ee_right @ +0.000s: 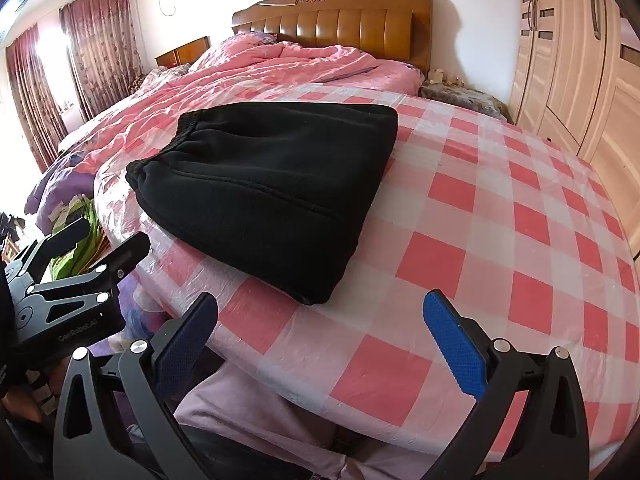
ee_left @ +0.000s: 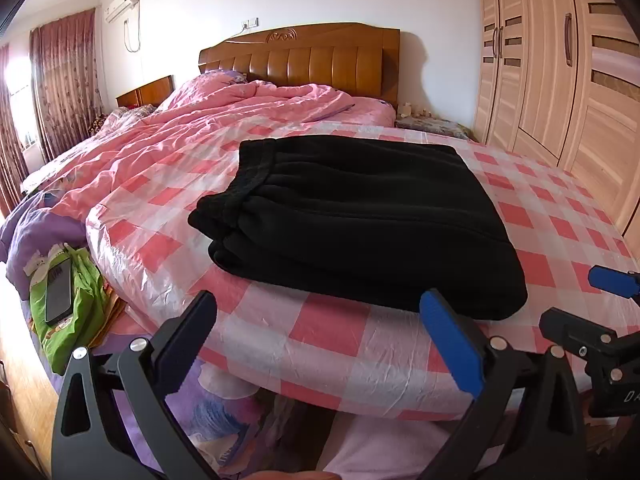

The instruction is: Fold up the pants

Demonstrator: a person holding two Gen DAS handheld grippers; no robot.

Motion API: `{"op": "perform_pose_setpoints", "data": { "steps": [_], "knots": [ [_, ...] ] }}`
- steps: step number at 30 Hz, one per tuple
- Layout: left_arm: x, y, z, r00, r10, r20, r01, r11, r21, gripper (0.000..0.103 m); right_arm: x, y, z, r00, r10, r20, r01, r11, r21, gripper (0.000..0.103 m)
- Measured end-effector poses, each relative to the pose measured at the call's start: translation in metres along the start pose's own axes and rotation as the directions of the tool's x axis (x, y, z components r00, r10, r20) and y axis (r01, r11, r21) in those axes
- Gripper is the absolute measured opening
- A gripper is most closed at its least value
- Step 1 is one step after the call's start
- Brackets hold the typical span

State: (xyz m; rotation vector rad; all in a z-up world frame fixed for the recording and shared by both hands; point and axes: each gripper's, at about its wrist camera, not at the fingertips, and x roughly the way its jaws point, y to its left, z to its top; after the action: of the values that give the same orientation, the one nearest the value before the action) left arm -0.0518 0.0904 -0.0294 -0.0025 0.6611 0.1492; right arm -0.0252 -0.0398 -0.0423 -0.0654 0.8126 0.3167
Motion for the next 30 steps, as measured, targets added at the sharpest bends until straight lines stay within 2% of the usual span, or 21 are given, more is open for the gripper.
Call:
{"op": "perform_pose_setpoints", "data": {
  "steps": [30],
  "knots": [
    [0.0021, -0.0013, -0.0021, 1.0, 0.0, -0.009, 0.0, 1.0, -0.001, 0.102, 0.0012, -0.0001, -0.0024, 1.0, 0.007, -0.005, -0.007, 1.0, 0.001, 0.099]
  ]
}}
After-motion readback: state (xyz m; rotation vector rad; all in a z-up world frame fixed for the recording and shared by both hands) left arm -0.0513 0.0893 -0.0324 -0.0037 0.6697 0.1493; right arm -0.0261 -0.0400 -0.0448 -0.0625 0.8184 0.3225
